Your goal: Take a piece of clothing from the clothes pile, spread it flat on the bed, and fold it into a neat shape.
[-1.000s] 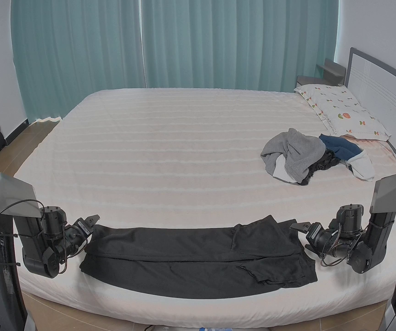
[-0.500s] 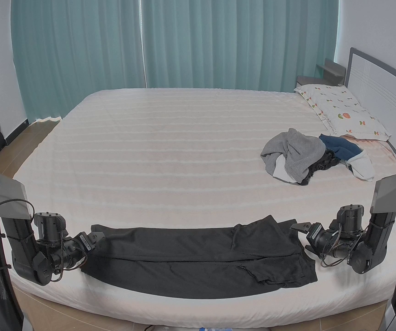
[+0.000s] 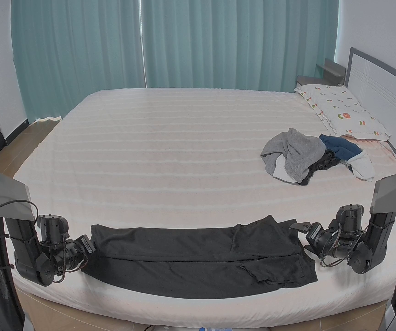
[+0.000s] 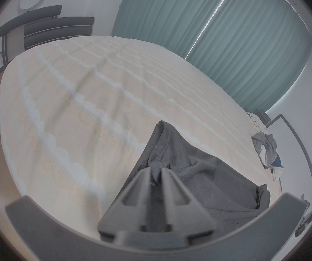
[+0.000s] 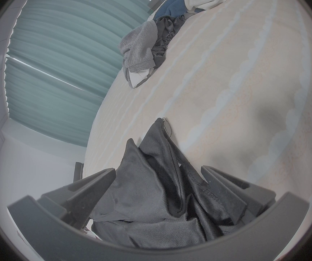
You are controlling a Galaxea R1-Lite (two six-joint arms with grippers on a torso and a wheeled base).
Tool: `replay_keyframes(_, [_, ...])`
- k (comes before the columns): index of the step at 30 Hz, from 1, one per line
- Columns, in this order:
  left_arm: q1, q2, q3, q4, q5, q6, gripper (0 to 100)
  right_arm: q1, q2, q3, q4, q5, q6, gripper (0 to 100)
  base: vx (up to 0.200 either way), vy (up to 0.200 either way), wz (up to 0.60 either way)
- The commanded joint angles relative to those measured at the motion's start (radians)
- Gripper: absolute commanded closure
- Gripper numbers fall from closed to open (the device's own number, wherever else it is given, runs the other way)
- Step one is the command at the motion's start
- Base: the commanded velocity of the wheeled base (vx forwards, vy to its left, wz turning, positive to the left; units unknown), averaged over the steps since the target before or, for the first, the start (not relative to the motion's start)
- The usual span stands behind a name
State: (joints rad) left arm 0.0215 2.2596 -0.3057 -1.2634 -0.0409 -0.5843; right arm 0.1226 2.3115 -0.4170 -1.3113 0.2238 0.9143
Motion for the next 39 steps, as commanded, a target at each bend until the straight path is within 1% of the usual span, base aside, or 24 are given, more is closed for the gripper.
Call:
replay_keyframes(1, [0.000,0.020,-0.003,-0.002,0.003,0.000,100,0.000,-0.003,0.000,0.000,0.000,0.000,0,0.000,0.000,0.00])
replay_keyframes(4, [0.008,0.011,-0.029,-0.007,0.027,-0.005,100,0.002,-0.012,0.000,-0.002,-0.006,0.000,0,0.000,0.000,0.00])
replay_keyframes(8, [0.018,-0.034,-0.053,-0.007,0.059,-0.016,100,0.003,-0.076,0.004,0.006,-0.009,0.002,0,0.000,0.000,0.00])
replay_keyframes(10, [0.018,-0.046,-0.053,-0.007,0.061,-0.022,100,0.003,-0.087,0.004,0.009,-0.009,0.002,0,0.000,0.000,0.00])
replay_keyframes(11, [0.017,-0.084,-0.053,-0.005,0.061,-0.051,100,0.012,-0.126,0.011,0.017,-0.009,0.003,0,0.000,0.000,0.00])
replay_keyframes(13, [0.014,-0.100,-0.053,-0.005,0.061,-0.063,100,0.023,-0.138,0.020,0.017,-0.009,0.009,0,0.000,0.000,0.00])
replay_keyframes(18, [0.014,-0.118,-0.055,-0.007,0.053,-0.069,100,0.058,-0.139,0.027,0.017,-0.012,0.012,0,0.000,0.000,0.00])
replay_keyframes(19, [0.014,-0.118,-0.058,-0.008,0.052,-0.072,100,0.081,-0.138,0.032,0.017,-0.018,0.015,0,0.000,0.000,0.00])
replay_keyframes(20, [0.012,-0.118,-0.059,-0.008,0.052,-0.075,100,0.088,-0.136,0.034,0.018,-0.021,0.017,0,0.000,0.000,0.00])
replay_keyframes(21, [0.011,-0.118,-0.064,-0.019,0.052,-0.095,100,0.115,-0.132,0.032,0.018,-0.035,0.028,0,0.000,0.000,0.00])
replay_keyframes(22, [0.011,-0.118,-0.065,-0.025,0.052,-0.105,100,0.126,-0.130,0.032,0.020,-0.043,0.032,0,0.000,0.000,0.00])
replay_keyframes(26, [0.009,-0.114,-0.076,-0.063,0.050,-0.132,100,0.166,-0.116,0.009,0.083,-0.109,0.043,0,0.000,0.000,0.00])
replay_keyframes(28, [0.009,-0.110,-0.084,-0.077,0.050,-0.149,100,0.174,-0.119,-0.016,0.133,-0.126,0.046,0,0.000,0.000,0.00])
replay_keyframes(30, [0.009,-0.110,-0.090,-0.082,0.050,-0.160,100,0.175,-0.122,-0.022,0.150,-0.129,0.046,0,0.000,0.000,0.00])
replay_keyframes(31, [0.009,-0.109,-0.099,-0.082,0.052,-0.183,100,0.177,-0.121,-0.026,0.179,-0.132,0.046,0,0.000,0.000,0.00])
replay_keyframes(39, [0.006,-0.107,-0.110,-0.082,0.050,-0.192,100,0.180,-0.129,-0.037,0.204,-0.161,0.044,0,0.000,0.000,0.00])
